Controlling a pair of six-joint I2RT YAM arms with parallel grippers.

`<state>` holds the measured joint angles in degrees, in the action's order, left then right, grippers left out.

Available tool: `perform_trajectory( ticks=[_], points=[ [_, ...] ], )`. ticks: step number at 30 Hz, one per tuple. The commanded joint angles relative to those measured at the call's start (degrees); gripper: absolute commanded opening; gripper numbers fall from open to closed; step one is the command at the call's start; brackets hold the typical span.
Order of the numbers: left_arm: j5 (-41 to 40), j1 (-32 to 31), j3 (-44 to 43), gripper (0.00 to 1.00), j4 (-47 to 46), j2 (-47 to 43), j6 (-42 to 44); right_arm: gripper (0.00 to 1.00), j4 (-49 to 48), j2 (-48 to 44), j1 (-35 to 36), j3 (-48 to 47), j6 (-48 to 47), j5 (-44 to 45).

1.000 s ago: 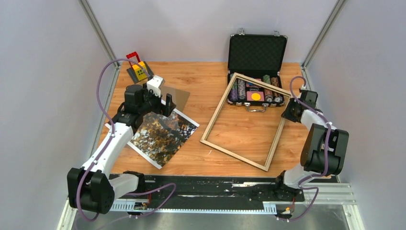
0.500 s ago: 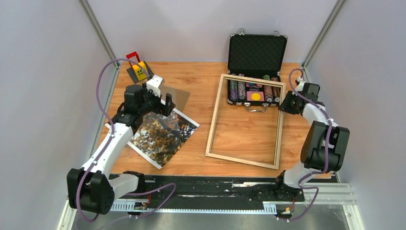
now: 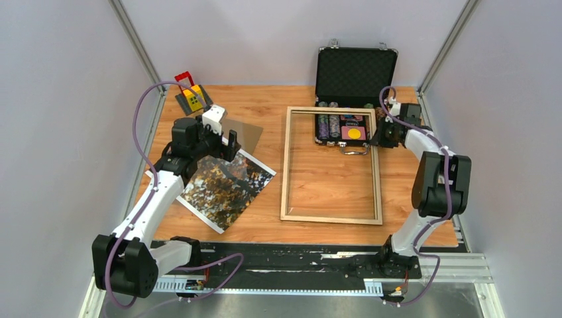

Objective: Put the photo into the frame
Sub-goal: Adjust the photo frame at the center of the board.

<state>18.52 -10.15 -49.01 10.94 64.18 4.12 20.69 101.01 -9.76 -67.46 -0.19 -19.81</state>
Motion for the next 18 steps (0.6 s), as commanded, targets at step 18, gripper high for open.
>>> perform_trajectory(
  ticks=[18],
  points=[
    [-11.36,-0.13,-5.31,1.0,6.59,2.93,5.48,0.26,-1.08,6.64,5.63,-11.99,2.41,4.93]
  ],
)
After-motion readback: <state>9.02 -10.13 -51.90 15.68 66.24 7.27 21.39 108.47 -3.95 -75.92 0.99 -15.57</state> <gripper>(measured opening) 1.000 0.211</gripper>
